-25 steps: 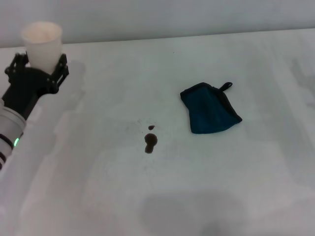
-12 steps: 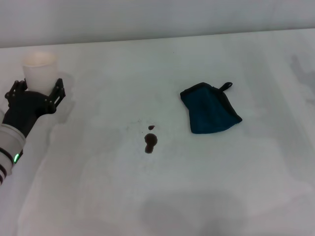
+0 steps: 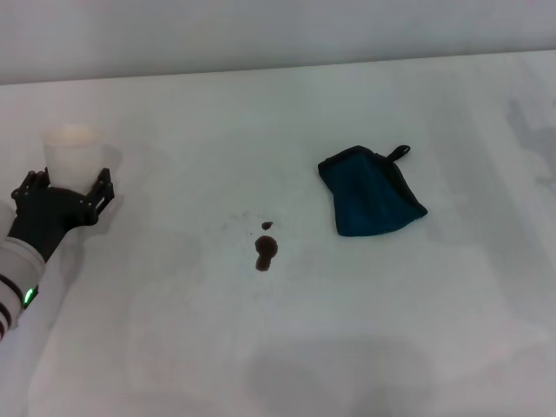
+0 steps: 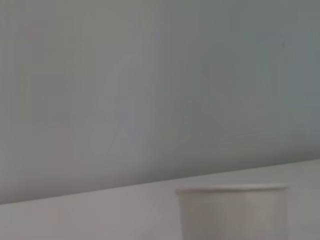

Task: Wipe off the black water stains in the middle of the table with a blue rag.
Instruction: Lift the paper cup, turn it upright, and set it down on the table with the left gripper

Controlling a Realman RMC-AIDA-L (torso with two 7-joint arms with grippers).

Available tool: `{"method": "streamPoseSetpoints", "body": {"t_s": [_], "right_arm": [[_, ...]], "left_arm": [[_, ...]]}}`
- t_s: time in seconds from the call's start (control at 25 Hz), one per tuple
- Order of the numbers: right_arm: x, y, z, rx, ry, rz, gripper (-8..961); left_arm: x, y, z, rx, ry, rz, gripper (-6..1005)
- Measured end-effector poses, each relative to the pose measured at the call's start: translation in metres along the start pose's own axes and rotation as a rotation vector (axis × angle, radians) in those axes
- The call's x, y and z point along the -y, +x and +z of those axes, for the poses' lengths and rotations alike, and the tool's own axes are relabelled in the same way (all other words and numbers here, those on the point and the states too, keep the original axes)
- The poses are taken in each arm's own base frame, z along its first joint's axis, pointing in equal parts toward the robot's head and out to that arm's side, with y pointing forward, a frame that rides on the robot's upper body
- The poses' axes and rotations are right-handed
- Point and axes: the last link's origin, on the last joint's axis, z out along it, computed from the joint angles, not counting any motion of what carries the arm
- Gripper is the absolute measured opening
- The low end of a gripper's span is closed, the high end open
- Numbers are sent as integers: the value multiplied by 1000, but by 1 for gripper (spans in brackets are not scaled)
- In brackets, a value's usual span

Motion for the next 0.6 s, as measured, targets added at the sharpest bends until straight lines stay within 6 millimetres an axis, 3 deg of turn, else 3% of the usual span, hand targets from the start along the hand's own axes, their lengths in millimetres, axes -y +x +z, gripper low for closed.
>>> {"method": "streamPoseSetpoints", "body": {"t_s": [0.6], "right_arm": [[-5, 4, -1, -17, -19, 0, 772]], "left_arm": [[1, -10, -8, 21, 11, -9, 767]]}}
